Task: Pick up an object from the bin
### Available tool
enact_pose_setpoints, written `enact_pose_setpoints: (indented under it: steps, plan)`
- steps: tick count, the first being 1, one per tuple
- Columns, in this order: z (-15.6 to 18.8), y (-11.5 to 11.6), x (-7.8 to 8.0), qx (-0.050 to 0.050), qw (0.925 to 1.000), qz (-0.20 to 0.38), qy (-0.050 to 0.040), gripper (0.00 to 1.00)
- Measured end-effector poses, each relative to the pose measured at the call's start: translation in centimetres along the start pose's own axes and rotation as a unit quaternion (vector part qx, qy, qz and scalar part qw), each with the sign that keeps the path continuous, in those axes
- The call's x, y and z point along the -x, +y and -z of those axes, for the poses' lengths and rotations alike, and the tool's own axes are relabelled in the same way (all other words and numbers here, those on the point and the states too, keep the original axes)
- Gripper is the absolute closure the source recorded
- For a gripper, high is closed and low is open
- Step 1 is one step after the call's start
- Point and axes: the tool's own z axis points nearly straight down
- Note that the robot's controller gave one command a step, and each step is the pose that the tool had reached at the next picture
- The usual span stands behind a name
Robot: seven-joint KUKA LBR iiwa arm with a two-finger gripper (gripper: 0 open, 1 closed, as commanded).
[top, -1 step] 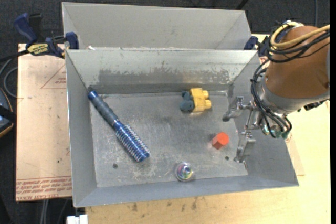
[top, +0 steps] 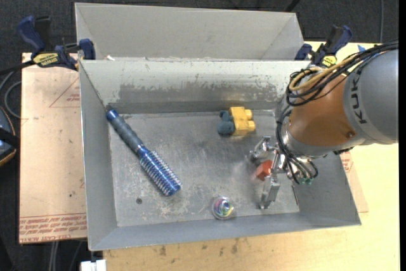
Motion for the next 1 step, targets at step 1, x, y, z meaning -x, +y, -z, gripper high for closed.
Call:
enact_pose_setpoints:
  steps: [1]
  plan:
    - [0.18, -7.2, 4.69, 0.0, 0.9971, 0.076, 0.0014, 0.0]
